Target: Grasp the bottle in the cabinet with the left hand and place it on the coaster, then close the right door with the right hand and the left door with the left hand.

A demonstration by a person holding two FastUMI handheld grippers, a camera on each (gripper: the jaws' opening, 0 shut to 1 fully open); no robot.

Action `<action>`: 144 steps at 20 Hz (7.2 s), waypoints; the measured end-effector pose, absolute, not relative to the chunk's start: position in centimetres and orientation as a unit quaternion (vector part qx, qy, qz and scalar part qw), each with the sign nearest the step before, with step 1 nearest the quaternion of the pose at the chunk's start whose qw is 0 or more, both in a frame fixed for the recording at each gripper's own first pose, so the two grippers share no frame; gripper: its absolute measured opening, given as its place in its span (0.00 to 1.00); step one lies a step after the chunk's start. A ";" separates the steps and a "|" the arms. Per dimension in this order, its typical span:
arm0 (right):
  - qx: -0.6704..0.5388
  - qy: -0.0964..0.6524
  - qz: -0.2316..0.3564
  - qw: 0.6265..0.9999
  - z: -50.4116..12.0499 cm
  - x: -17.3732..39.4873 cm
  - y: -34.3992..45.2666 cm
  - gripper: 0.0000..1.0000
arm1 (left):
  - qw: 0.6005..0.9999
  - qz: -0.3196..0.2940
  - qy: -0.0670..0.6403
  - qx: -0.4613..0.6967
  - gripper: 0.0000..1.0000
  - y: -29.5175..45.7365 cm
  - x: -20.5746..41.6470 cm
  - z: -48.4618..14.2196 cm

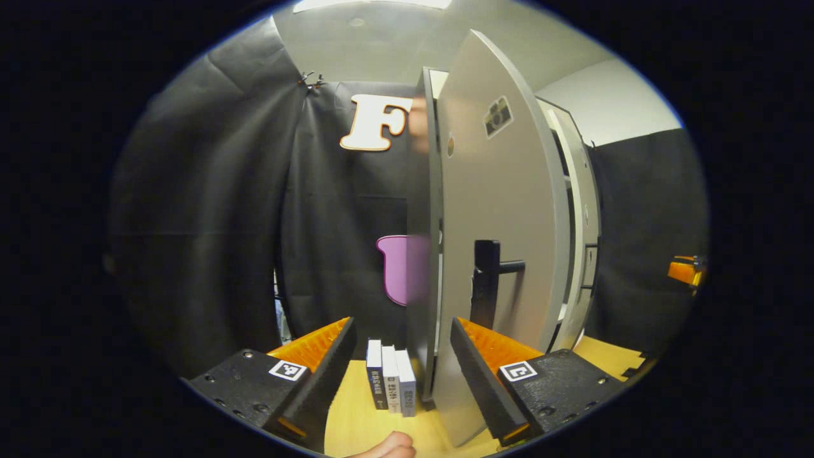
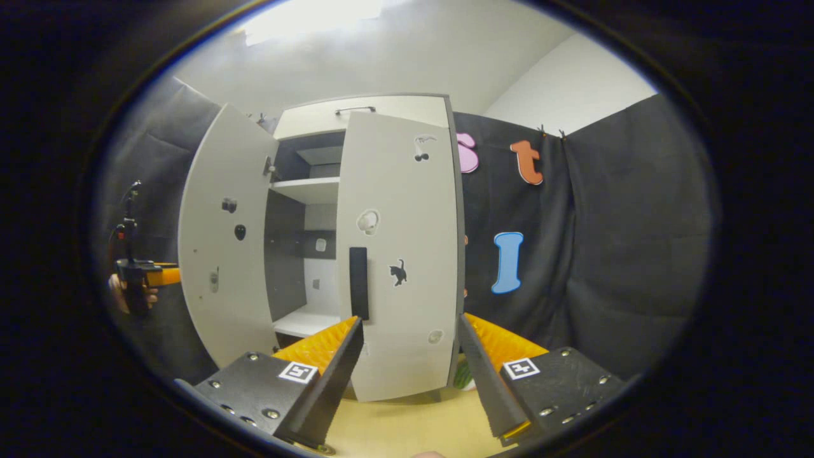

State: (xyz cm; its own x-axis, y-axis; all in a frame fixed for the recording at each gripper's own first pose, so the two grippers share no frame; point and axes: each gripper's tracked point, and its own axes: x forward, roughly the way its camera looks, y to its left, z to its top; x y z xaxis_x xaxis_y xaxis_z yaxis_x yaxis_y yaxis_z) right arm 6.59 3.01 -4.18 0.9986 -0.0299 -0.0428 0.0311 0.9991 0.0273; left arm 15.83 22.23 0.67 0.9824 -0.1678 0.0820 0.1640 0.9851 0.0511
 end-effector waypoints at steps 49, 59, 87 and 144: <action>0.033 0.052 -0.005 0.998 -6.7 3.2 4.9 0.90 | 0.992 -0.121 -0.027 0.014 0.88 11.0 17.7 0.8; 0.036 0.056 0.008 0.998 -5.1 -0.1 3.5 0.90 | 0.992 -0.124 -0.020 0.000 0.92 6.8 12.7 3.0; 0.004 0.049 0.023 0.999 -2.5 -3.5 5.7 0.90 | 0.999 -0.047 -0.008 0.014 0.94 9.8 -3.4 -0.1; 0.041 -0.003 0.023 0.999 1.2 -1.1 5.9 0.90 | 0.993 -0.115 0.009 -0.004 0.94 3.2 -2.3 -0.4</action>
